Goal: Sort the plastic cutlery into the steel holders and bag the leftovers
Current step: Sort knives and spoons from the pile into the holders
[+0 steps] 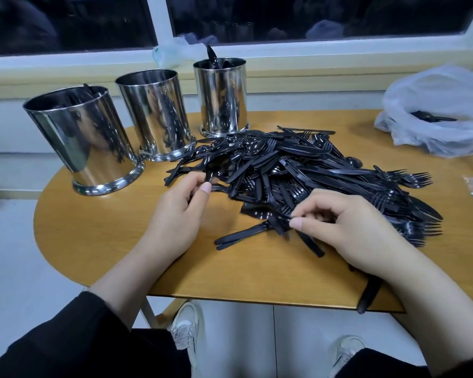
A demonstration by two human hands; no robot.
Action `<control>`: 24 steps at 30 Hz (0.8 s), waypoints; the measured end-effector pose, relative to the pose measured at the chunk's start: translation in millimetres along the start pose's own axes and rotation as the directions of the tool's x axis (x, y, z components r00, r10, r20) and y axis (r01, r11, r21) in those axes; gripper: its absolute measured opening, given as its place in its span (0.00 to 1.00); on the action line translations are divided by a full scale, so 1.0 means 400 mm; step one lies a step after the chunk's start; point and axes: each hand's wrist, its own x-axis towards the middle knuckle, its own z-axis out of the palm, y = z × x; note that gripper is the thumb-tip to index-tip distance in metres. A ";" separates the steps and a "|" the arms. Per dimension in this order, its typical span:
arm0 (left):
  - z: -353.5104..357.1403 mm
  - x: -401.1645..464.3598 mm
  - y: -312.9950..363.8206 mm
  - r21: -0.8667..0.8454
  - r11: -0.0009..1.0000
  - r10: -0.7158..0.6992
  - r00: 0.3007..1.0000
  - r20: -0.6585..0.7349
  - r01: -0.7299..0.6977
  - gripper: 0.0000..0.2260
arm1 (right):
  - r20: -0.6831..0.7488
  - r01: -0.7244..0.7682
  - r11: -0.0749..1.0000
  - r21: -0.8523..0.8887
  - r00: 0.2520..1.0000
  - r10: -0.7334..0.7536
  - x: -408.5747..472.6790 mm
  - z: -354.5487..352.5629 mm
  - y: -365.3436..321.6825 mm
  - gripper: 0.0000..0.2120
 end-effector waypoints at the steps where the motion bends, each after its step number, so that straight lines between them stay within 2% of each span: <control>1: 0.007 -0.007 0.013 -0.066 0.998 -0.024 1.000 0.003 0.024 0.11 | -0.044 -0.015 0.998 0.056 0.999 0.017 0.001 0.002 -0.002 0.04; 3: 0.031 -0.020 0.045 -0.239 0.967 -0.095 0.995 0.003 0.093 0.12 | -0.111 -0.048 0.982 0.180 0.991 0.069 0.004 0.014 -0.006 0.05; 7: 0.105 -0.036 0.099 -0.508 0.830 -0.234 0.971 0.056 0.230 0.11 | -0.180 -0.049 0.930 0.365 0.976 0.122 0.013 0.056 -0.026 0.04; 11: 0.155 -0.035 0.141 -0.704 0.652 -0.288 0.951 0.113 0.281 0.18 | -0.165 -0.055 0.928 0.369 0.978 0.124 0.021 0.098 -0.041 0.06; 12: 0.163 -0.031 0.143 -0.711 0.647 -0.280 0.953 0.116 0.276 0.19 | -0.163 -0.057 0.925 0.376 0.979 0.126 0.022 0.104 -0.044 0.07; 15: 0.178 -0.019 0.145 -0.643 0.722 -0.238 0.964 0.118 0.257 0.16 | -0.141 -0.077 0.913 0.401 0.979 0.145 0.022 0.108 -0.053 0.09; 18: 0.188 -0.004 0.150 -0.619 0.735 -0.262 0.958 0.118 0.277 0.13 | -0.165 -0.093 0.939 0.332 0.974 0.155 0.025 0.107 -0.044 0.08; 21: 0.189 0.004 0.160 -0.567 0.780 -0.247 0.962 0.113 0.267 0.16 | -0.207 -0.120 0.947 0.298 0.960 0.186 0.027 0.103 -0.030 0.06; 24: 0.174 0.022 0.158 -0.600 0.769 -0.208 0.974 0.094 0.222 0.17 | -0.234 -0.104 0.959 0.263 0.958 0.168 0.023 0.088 -0.024 0.07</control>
